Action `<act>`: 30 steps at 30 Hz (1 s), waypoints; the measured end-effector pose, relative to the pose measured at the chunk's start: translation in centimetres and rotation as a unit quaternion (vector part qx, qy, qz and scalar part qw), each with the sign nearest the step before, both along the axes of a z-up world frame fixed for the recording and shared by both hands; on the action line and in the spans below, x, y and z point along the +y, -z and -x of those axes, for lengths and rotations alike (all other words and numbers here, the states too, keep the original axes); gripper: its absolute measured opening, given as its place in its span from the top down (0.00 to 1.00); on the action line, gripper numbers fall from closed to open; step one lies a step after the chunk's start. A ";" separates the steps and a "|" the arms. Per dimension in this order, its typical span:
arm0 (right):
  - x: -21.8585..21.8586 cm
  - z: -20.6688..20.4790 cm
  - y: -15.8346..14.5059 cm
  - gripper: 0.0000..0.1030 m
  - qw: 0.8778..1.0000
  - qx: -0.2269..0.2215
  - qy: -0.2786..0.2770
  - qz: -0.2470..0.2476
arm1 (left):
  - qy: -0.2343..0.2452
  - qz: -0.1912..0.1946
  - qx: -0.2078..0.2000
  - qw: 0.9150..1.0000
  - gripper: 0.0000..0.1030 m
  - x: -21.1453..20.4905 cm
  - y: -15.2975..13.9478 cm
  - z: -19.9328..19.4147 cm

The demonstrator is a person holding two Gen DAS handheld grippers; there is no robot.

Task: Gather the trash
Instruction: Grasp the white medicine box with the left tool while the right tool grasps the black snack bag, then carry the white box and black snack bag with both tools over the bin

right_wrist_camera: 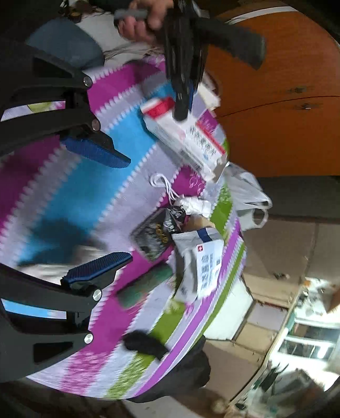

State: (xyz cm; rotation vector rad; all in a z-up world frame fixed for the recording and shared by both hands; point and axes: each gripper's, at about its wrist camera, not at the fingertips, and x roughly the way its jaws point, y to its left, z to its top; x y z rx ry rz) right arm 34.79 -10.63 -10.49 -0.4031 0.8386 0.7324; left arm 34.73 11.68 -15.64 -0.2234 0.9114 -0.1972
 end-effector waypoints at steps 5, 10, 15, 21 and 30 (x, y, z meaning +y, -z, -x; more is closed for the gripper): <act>2.5 -4.2 2.7 0.38 0.998 0.015 -0.015 0.064 | 0.013 0.006 0.003 1.000 0.94 -0.2 0.5 0.0; 3.3 -6.4 3.9 0.38 0.996 0.021 -0.017 0.082 | 0.017 0.012 0.001 1.000 0.94 -0.4 0.6 -0.2; 3.5 -6.9 4.8 0.38 0.996 0.025 -0.013 0.084 | 0.016 0.017 0.003 1.000 0.94 -0.5 0.9 -0.3; 2.4 -5.2 3.8 0.82 0.998 0.005 0.013 0.056 | 0.007 0.017 0.007 1.000 0.94 -0.5 1.3 -0.1; 0.4 0.7 1.5 0.89 0.998 -0.036 0.046 0.006 | 0.004 0.013 -0.012 1.000 0.94 -1.3 -0.1 1.8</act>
